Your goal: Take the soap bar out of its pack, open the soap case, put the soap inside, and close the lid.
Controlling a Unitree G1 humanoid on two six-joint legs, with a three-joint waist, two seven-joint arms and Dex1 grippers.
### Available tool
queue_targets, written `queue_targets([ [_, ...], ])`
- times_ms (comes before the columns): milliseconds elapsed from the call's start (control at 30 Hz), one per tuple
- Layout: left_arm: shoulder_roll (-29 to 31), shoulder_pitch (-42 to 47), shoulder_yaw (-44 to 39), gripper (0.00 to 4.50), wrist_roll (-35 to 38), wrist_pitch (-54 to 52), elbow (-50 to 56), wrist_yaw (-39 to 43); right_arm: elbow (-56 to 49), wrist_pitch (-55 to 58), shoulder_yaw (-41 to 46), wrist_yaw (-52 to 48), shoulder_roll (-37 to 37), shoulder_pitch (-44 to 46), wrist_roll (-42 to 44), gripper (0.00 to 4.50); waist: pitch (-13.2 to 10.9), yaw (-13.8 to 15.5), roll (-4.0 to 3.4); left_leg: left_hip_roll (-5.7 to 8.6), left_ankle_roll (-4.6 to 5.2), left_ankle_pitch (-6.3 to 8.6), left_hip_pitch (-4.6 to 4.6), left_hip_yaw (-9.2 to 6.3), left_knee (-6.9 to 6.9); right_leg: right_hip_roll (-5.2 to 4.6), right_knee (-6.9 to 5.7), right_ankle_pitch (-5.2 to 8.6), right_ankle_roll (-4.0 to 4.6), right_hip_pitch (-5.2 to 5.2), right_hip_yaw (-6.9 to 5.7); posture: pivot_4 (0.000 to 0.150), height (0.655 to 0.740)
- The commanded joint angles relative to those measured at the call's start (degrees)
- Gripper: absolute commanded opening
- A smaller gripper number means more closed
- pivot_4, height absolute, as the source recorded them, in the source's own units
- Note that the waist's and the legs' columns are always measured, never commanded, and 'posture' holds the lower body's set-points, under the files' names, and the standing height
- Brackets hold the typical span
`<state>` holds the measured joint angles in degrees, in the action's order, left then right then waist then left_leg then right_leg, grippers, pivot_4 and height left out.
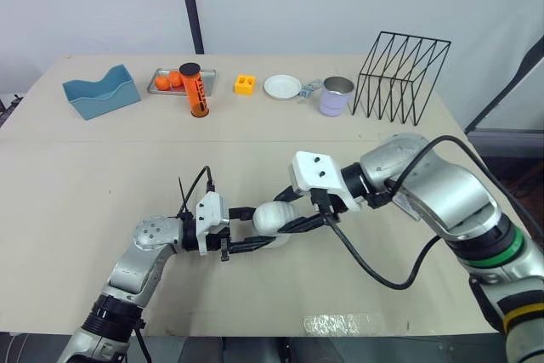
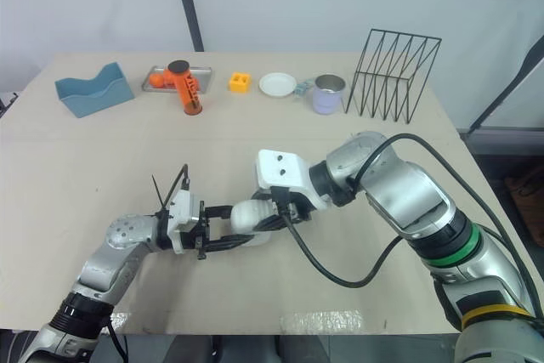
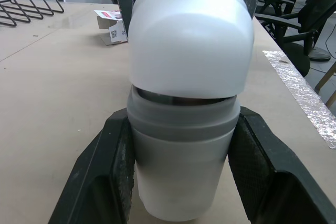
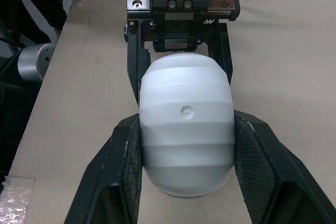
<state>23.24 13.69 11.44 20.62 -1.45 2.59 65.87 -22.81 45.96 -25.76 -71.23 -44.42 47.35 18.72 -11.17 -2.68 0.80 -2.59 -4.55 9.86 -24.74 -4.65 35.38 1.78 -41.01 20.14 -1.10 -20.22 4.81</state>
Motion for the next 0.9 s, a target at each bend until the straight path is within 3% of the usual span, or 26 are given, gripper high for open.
queue_targets([
  [33, 0.17, 0.43, -0.11, 1.97, 0.63, 0.71, 1.2, 0.61, 0.26, -0.14, -0.97, 0.0, 0.37, 0.68, -1.02, 1.85, 0.0, -0.01, 0.0, 0.0, 0.0, 0.0, 0.0, 0.0, 0.0, 0.0, 0.0, 0.0, 0.0, 0.0, 0.0, 0.15, 0.74],
  [900, -0.21, 0.38, 0.39, 1.97, 0.15, 1.44, 1.66, 0.55, 1.46, 6.92, -3.11, -1.95, 0.05, 2.72, -0.5, 1.85, 0.01, -0.03, 0.01, -0.01, 0.0, 0.0, 0.01, -0.01, 0.0, 0.01, 0.01, 0.0, 0.0, 0.01, -0.01, 0.15, 0.74],
])
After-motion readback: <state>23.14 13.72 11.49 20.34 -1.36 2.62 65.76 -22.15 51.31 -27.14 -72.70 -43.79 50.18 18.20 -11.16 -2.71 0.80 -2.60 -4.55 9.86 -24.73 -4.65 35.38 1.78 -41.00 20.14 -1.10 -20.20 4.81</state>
